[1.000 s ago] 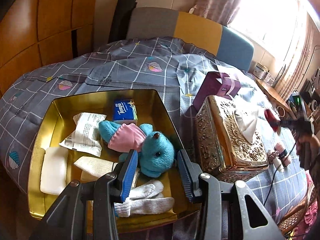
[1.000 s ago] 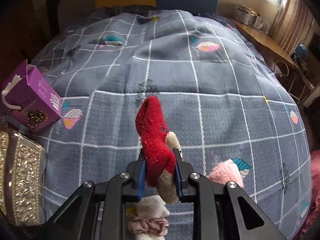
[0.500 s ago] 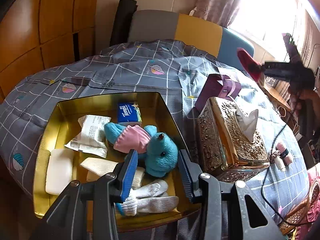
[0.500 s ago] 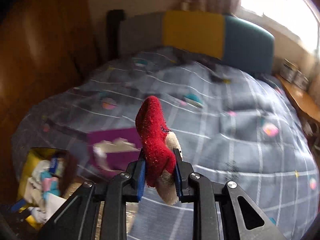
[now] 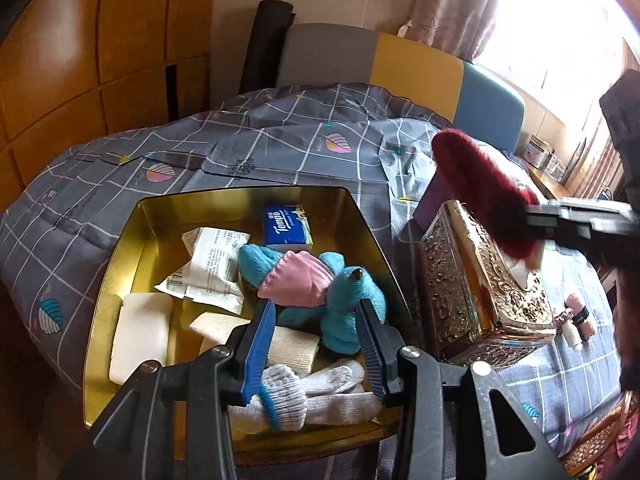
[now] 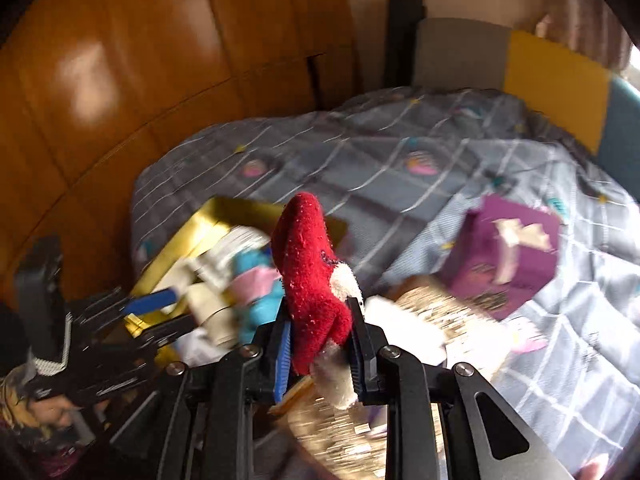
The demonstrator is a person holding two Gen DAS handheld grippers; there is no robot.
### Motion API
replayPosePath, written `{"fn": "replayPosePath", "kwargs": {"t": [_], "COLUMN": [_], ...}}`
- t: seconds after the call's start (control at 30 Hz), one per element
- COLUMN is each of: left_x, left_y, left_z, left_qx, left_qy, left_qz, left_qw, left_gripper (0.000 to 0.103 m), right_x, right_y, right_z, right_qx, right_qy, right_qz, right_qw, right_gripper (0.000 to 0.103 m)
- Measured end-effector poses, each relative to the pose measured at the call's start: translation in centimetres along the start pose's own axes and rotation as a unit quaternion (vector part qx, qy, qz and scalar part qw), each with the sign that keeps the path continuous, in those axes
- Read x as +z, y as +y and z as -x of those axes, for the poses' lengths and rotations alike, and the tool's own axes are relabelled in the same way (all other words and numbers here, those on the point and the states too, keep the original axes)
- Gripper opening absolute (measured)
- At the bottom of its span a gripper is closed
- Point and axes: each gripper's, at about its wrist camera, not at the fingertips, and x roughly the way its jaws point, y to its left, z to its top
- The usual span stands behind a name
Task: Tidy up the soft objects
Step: 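Carry the red sock into the gold tray and open the right tool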
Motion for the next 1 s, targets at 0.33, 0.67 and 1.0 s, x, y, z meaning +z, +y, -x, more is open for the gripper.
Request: {"fn": "replayPosePath", "kwargs": {"t": [0.33,0.67,1.0], "left_x": [0.3,-0.3,-0.9], "left_y": [3.3,7.0,5.7], "left_z": [1.2,1.5,1.5], "left_qx": [0.034,0.063,0.058], "left_qy": [-0.028,-0.029,-0.03], "left_qz": [0.049,0.087,0.068], "left_qw": [0.9978,0.9938,0.9955], "left_gripper": [0.042,0.042,0.042], "right_x": [-2.3,-2.8,-3.9], "right_y": [5.5,8.4,8.8], "right_z": [-3.8,-10.6,-11.2], "right_qx": [0.025,0.002,-0.025], "right_qy": [0.049,0.101,0.083], "right_qz": [0.022,0.025,0.04], "right_qw": [0.998,0.995,0.995], "right_gripper": [0.025,0.03,0.058]}}
